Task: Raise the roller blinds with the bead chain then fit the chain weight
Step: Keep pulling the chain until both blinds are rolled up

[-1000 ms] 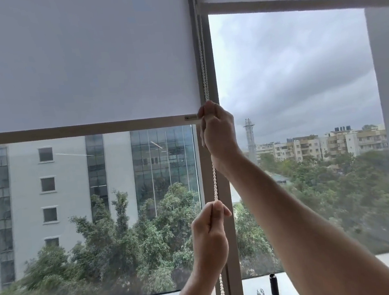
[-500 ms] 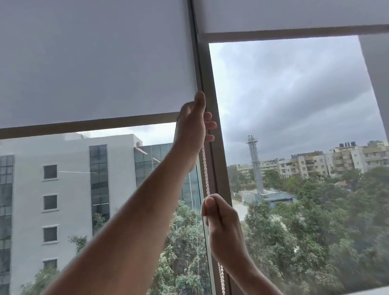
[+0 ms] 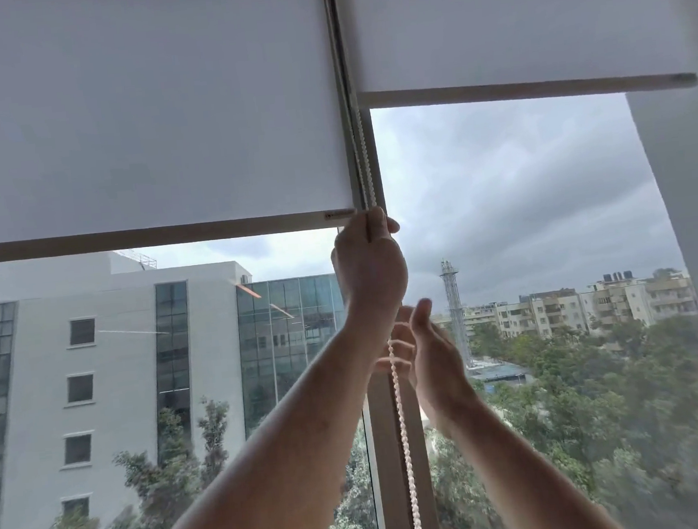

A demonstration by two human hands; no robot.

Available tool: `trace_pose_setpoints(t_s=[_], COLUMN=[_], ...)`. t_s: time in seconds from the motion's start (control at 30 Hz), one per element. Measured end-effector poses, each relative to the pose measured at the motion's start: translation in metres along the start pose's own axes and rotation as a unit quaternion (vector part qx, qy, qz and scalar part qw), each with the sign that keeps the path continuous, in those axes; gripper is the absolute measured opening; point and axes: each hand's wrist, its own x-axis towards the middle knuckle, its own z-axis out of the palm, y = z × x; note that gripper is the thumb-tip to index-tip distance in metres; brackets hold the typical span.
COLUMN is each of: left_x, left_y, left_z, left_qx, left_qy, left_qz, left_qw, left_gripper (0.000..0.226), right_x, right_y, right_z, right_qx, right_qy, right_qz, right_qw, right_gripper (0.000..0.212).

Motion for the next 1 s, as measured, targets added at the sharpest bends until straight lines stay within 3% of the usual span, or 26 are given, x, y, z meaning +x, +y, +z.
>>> trace_pose_setpoints(t_s=[0.23, 0.4, 0.57, 0.67, 0.77, 0.9, 1.0], left_x=[-0.036, -0.061, -0.067, -0.075, -0.085, -0.065, -0.024], left_y=[-0.017, -0.028, -0.035, -0.052, -0.068, -0.073, -0.055], left_z=[-0.012, -0.02, -0.029, -0.038, -0.045, -0.05, -0.05], left_qx=[-0.046, -0.066, -0.08, -0.076, -0.103, -0.082, -0.097], left_qy=[-0.011, -0.01, -0.043, -0.098, -0.148, -0.092, -0.09], left_qz=[-0.008, -0.024, -0.016, -0.03, -0.065, -0.139, -0.174], left_qw=[0.999, 0.997, 0.996, 0.992, 0.981, 0.983, 0.976], left_gripper=[0.032, 0.032, 0.035, 0.031, 0.033, 0.048, 0.057], right_x=[0.069, 0.093, 0.089, 0.075, 0.06, 0.042, 0.031], right_y=[-0.11, -0.152, -0.139, -0.122, -0.097, -0.069, -0.057], right_z=[0.011, 0.046, 0.063, 0.06, 0.051, 0.043, 0.039], right_qx=[0.133, 0.097, 0.042, -0.015, -0.026, -0.062, -0.073], right_qy=[-0.064, -0.055, 0.036, 0.035, 0.04, 0.027, 0.029], right_qz=[0.018, 0.044, -0.059, -0.132, -0.144, -0.186, -0.21], right_qw=[0.989, 0.993, 0.997, 0.991, 0.989, 0.98, 0.975], right_gripper=[0.037, 0.03, 0.045, 0.049, 0.047, 0.033, 0.034])
